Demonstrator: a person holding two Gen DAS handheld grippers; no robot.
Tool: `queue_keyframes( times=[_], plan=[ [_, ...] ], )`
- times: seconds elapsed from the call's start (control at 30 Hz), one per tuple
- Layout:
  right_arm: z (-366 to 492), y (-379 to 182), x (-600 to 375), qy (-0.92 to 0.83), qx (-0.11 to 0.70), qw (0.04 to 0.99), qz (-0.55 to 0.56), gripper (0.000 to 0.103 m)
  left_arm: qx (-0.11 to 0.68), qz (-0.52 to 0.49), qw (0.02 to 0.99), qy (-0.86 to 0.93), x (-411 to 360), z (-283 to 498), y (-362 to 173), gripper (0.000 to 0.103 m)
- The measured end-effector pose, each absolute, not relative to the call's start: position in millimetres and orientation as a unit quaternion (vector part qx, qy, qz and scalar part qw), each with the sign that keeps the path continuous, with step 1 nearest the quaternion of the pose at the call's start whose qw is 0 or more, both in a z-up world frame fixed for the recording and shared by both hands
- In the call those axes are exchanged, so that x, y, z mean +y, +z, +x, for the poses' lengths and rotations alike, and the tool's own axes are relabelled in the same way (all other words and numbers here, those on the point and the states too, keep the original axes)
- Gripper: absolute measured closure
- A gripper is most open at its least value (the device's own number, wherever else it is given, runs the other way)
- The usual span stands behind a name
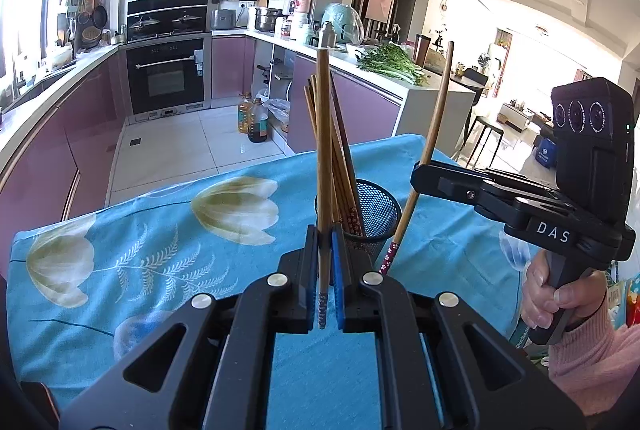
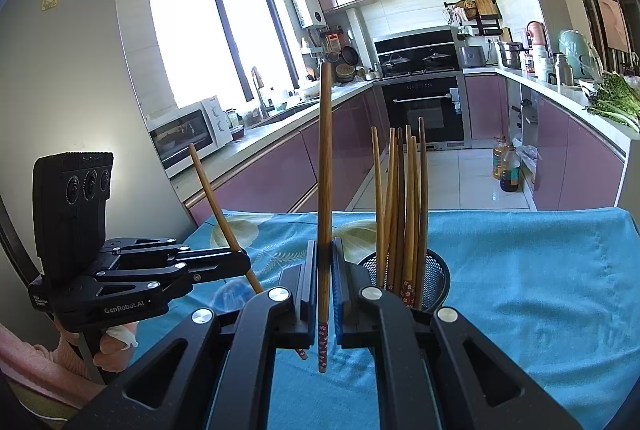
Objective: Organize utensils
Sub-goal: 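Carry both upright chopsticks toward the mesh cup, then lower the right gripper's chopstick into the cup while the left gripper lowers its chopstick beside it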
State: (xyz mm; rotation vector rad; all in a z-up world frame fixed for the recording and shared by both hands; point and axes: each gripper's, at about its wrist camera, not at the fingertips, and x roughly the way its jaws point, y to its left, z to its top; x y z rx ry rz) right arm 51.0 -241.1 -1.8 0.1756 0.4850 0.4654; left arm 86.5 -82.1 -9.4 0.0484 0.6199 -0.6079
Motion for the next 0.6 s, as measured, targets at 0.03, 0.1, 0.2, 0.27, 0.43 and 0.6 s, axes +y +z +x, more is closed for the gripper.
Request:
queue_keyframes(
  times=[0.03,0.1,0.2,0.27,0.43,0.6],
  plan=[
    [52,-1,-241,0.228,0.237,0.940,0.086,0.097,0.300,0.024,0.907,-0.295,-82,86,-9,0.096],
    [53,0,-241,0.228,0.236,0.941,0.085,0.097,0.299,0.024,0.907,-0.296,-83,86,-8,0.096],
    [54,3,-243,0.228,0.233,0.942,0.083,0.097,0.297,0.023,0.907,-0.299,-84,85,-5,0.096],
    [54,5,-243,0.229,0.230,0.942,0.082,0.097,0.294,0.024,0.907,-0.299,-84,85,-3,0.096],
    [55,9,-240,0.227,0.224,0.944,0.077,0.097,0.288,0.019,0.908,-0.303,-85,86,2,0.096],
    [56,16,-240,0.227,0.215,0.947,0.071,0.097,0.279,0.015,0.909,-0.309,-86,85,10,0.096]
  ],
)
